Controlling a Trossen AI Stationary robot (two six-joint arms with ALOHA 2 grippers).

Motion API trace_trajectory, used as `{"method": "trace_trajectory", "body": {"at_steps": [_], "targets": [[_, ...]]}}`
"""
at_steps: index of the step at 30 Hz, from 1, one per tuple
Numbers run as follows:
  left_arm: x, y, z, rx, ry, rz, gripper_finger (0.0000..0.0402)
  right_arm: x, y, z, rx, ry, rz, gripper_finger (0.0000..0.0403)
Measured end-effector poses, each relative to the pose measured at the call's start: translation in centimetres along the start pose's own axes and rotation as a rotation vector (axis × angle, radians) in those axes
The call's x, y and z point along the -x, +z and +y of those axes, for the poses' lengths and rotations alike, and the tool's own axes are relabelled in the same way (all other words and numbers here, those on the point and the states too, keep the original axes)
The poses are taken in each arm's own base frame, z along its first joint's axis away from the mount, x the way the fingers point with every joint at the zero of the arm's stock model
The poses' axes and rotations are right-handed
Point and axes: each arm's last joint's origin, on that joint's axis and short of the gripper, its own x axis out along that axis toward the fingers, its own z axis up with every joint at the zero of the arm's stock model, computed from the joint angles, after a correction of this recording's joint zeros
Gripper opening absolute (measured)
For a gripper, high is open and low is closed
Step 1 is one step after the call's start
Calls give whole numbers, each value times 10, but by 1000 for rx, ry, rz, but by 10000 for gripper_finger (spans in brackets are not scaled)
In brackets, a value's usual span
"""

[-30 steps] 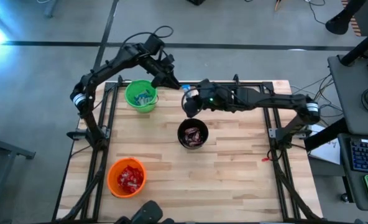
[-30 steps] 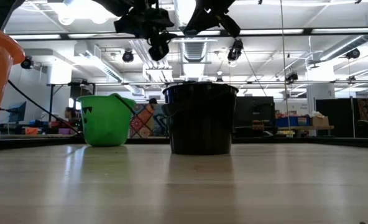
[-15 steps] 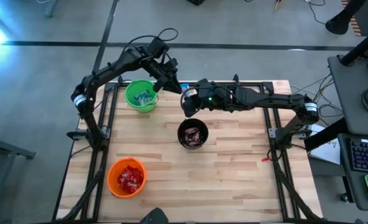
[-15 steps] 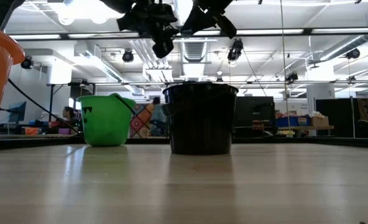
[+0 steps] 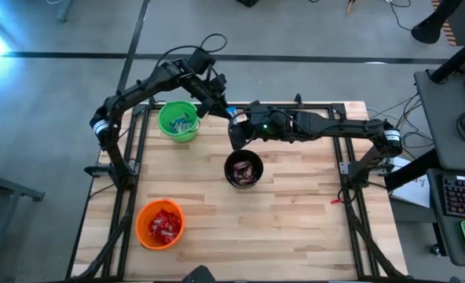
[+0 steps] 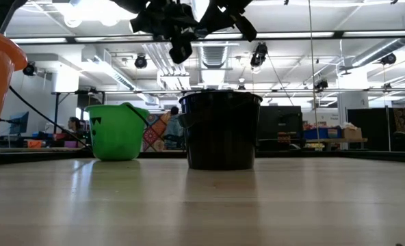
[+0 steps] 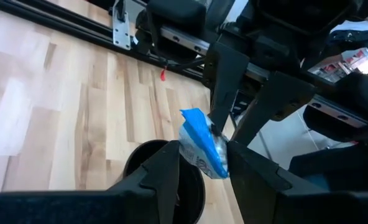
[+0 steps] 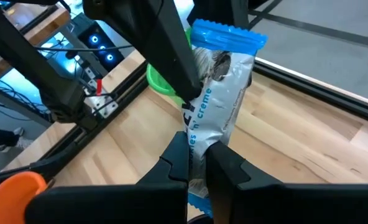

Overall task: Sort candy
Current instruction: Put the white chocolate into the green bucket

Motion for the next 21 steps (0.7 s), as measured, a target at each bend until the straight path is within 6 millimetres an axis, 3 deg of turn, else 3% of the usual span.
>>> {"method": "trace_trajectory", "body": {"at_steps": [6,13,15,21], "targets": [[-3,2,-2,-59,-6,-3,110,0,0,1,0,14,4,13],[-9,2,-6,-139,-20,4,15,0,0,2,9,26,6,13],[-9,2,-6,-140,-29,3,11,0,0,2,11,24,2,15],[-8,-1,-10,-126,-46,22,4,0,0,2,56,29,4,67]]}}
